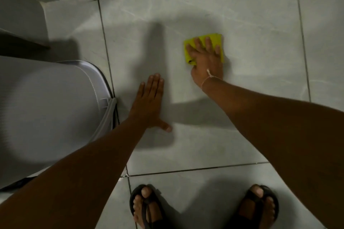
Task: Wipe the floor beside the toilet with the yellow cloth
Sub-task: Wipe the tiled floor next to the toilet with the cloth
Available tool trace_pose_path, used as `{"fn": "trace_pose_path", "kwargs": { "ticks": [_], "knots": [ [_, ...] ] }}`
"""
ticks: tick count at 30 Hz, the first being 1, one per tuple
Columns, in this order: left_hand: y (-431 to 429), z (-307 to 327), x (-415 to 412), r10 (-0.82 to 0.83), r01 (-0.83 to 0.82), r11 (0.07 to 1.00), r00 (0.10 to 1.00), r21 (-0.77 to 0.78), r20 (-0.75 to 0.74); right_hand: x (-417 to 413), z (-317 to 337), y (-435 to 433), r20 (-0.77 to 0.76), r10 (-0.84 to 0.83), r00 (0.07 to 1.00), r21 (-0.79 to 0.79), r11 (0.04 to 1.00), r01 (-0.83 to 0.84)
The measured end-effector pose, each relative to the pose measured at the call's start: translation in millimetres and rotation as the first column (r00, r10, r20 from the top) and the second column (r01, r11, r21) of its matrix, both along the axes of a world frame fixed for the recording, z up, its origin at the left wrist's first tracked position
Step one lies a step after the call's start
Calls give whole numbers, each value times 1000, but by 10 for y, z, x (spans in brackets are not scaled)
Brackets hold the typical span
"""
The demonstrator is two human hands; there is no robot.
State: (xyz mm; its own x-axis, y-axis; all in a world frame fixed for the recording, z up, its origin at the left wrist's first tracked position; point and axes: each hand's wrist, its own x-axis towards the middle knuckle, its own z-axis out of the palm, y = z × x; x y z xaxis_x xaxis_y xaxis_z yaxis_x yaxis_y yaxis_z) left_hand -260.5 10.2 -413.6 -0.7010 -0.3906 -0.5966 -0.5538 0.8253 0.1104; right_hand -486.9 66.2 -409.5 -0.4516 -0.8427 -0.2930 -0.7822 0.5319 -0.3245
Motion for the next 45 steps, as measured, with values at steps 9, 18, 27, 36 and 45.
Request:
{"fn": "trace_pose_path", "kwargs": {
  "ticks": [9, 18, 27, 36, 45],
  "knots": [
    [0, 51, 1, -37, 37, 999, 999, -13, -3, -220, -34, 736, 34, 245, 969, -43, 969, -244],
    [-5, 69, 2, -51, 50, 998, 999, -31, -10, 219, 49, 1204, 79, 634, 770, -57, 774, -631],
    [8, 130, -18, -52, 52, 999, 999, -13, -8, 809, -22, 963, 82, 337, 938, 15, 940, -340],
    [10, 130, -33, -44, 43, 999, 999, -2, -6, 511, -23, 1581, 2, 385, 923, 66, 921, -384],
    [36, 198, -44, -54, 54, 999, 999, 1, 7, 595, 100, 2293, 49, 686, 726, 9, 727, -687]
  ]
}}
